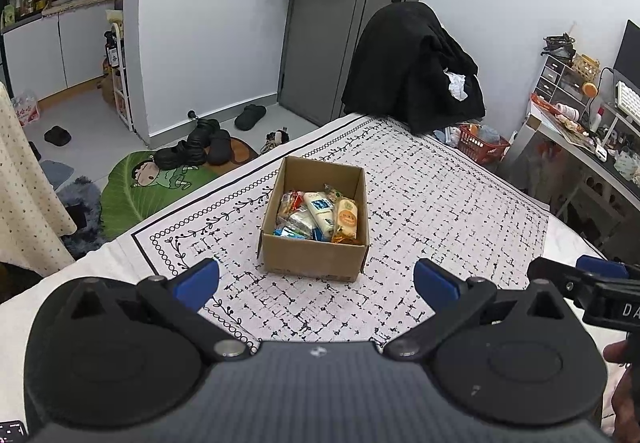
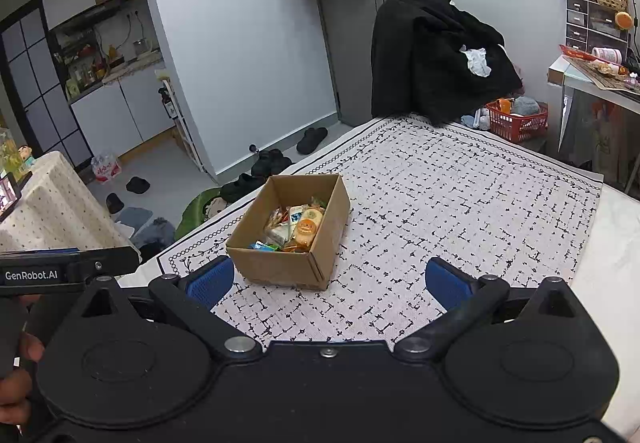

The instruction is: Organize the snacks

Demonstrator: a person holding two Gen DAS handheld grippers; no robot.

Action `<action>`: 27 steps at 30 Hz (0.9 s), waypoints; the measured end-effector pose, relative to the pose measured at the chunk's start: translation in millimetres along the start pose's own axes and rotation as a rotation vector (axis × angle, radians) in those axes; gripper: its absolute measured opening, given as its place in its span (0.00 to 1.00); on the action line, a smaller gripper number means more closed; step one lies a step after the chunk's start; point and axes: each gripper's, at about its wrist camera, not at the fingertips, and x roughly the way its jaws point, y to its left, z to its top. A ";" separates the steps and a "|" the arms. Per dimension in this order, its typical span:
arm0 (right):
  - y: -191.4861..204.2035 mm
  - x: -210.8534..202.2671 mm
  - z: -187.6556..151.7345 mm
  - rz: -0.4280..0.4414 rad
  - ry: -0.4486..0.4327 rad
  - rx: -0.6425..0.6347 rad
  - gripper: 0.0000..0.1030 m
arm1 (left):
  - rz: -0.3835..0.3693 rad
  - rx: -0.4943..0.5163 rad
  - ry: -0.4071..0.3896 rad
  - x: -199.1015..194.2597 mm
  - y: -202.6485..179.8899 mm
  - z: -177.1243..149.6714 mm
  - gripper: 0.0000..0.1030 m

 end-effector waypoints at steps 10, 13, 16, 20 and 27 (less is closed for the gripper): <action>-0.3 0.8 0.5 0.002 0.005 0.000 1.00 | -0.002 0.015 0.003 0.4 -1.5 -1.1 1.00; -0.4 1.4 0.2 0.000 0.009 -0.001 1.00 | -0.001 0.019 0.007 2.1 -2.9 -1.8 1.00; 0.8 0.9 0.3 -0.002 0.008 -0.003 1.00 | 0.002 0.020 0.010 3.8 -4.4 -1.2 1.00; 0.8 0.8 0.3 -0.001 0.009 -0.003 1.00 | 0.001 0.023 0.009 4.3 -5.4 -1.2 1.00; 0.5 0.1 -1.5 -0.001 0.009 0.000 1.00 | -0.002 0.030 0.007 3.6 -6.9 -2.6 1.00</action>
